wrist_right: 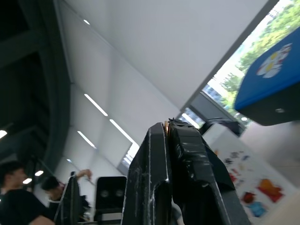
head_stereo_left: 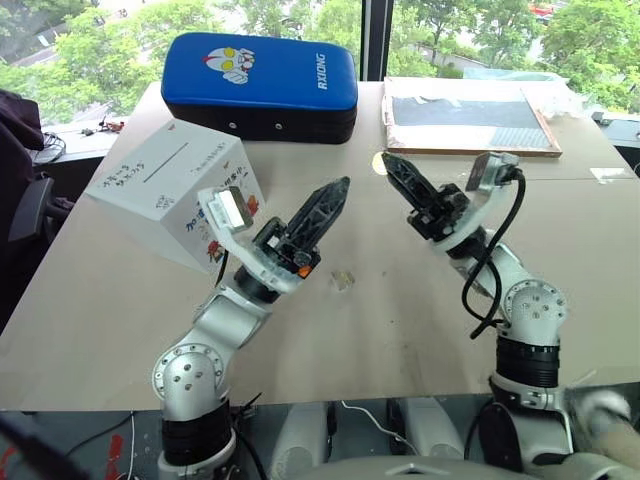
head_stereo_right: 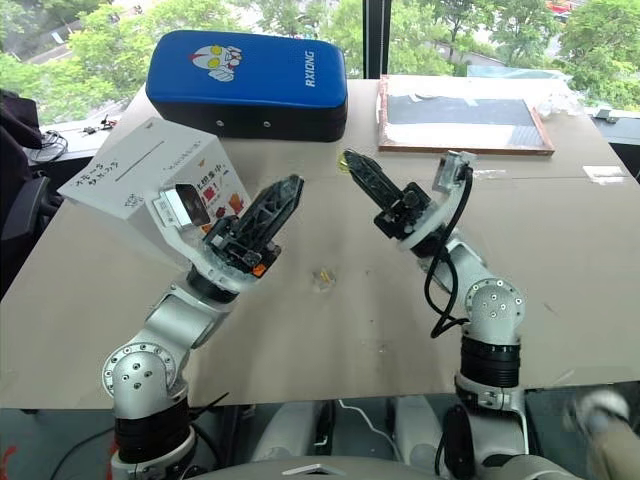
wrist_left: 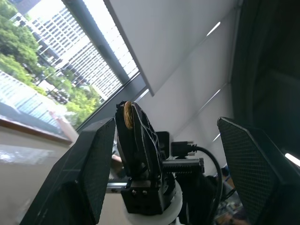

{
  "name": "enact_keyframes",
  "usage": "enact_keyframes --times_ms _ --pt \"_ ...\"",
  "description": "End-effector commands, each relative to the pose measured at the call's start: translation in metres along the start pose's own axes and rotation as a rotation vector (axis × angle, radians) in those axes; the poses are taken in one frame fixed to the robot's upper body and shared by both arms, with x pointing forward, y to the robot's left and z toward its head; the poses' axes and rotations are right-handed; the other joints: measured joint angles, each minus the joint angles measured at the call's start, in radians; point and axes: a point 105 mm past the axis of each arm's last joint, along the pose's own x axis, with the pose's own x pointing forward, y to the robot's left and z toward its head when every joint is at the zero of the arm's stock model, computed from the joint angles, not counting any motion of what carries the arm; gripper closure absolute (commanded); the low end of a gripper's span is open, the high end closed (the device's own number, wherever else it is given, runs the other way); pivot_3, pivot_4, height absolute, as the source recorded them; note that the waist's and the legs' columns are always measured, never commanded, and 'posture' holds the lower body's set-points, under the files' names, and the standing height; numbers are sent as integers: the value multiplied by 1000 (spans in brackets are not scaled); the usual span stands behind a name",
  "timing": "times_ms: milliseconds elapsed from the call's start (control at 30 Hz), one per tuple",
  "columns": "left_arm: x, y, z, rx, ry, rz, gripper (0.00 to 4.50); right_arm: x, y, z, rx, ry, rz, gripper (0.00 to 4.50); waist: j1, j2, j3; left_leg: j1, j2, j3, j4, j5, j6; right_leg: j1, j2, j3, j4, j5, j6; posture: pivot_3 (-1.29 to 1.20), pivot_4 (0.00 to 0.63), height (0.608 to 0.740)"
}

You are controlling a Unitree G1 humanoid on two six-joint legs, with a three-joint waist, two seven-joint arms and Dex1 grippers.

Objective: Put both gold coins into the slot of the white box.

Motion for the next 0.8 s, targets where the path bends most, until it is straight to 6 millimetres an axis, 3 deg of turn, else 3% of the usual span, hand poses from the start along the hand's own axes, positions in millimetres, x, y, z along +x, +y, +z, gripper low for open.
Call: enact_keyframes --times_ms 33,67,733,800 --pt "2 -13 -4 -33 8 -50 1768 8 21 -1 20 -11 73 4500 0 0 0 0 0 0 0 0 0 0 0 0 0 0 0 0 150 740" --pt "2 -13 -5 -34 12 -46 2267 10 23 -3 31 -8 83 4500 0 0 0 0 0 0 0 0 0 0 0 0 0 0 0 0 150 740" --pt "7 -13 -1 -49 -41 -42 2267 16 37 -25 50 83 165 4500 -1 0 0 0 0 0 0 0 0 0 1 -2 -1 -1 0 0 150 740" --pt "7 -13 -1 -49 -43 -44 3126 16 37 -25 51 84 166 4500 -1 0 0 0 0 0 -1 0 0 0 1 -2 -1 -1 0 0 150 740"
